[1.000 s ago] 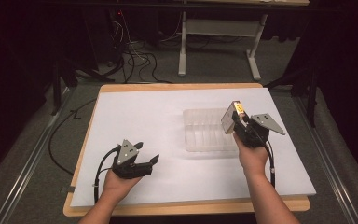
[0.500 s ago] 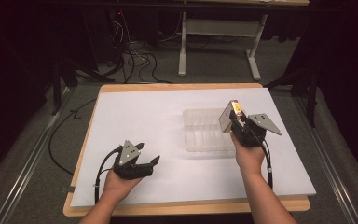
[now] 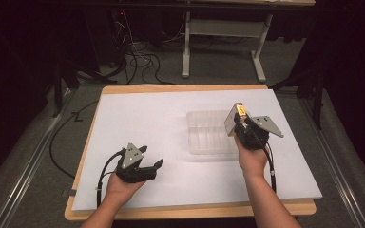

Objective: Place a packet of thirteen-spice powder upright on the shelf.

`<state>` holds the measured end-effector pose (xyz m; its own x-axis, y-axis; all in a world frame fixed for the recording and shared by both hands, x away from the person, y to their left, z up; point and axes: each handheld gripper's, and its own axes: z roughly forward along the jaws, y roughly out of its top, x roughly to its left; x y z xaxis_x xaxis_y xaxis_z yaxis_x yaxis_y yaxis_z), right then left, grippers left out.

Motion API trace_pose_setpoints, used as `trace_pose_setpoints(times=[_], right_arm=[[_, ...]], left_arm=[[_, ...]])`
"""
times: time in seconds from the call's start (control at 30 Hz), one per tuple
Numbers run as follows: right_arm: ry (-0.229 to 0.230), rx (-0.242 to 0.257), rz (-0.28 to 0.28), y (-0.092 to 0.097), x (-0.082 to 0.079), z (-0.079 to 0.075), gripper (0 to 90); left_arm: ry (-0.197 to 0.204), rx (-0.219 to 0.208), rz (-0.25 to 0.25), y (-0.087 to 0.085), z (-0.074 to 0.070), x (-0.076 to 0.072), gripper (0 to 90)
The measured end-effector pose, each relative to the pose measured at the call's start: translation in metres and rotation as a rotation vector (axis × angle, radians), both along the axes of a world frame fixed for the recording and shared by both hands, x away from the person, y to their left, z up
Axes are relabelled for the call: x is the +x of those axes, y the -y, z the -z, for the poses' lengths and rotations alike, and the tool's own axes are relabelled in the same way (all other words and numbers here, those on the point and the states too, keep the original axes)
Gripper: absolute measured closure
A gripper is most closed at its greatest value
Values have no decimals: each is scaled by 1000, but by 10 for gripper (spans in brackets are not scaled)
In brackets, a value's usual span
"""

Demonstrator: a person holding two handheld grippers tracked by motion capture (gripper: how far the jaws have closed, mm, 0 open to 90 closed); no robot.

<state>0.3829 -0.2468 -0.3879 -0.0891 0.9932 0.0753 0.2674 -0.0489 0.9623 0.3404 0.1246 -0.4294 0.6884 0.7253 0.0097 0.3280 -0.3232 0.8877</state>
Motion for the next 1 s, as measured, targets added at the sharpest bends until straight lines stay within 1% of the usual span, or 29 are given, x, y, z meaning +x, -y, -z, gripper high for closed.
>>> trace_pose_setpoints(times=[0.37,0.7,0.77,0.83,1.0], right_arm=[[-20,-2,33,-6,7,12,680],[-32,-26,41,-11,13,21,678],[-35,-18,35,-11,14,23,674],[-36,-27,28,-11,15,25,672],[-56,-19,14,-11,17,28,656]], left_arm=[[-3,12,9,2,1,-1,262],[-7,12,11,1,2,-1,265],[-8,13,10,2,2,-1,265],[-8,15,9,2,2,-1,265],[-9,14,8,2,2,-1,265]])
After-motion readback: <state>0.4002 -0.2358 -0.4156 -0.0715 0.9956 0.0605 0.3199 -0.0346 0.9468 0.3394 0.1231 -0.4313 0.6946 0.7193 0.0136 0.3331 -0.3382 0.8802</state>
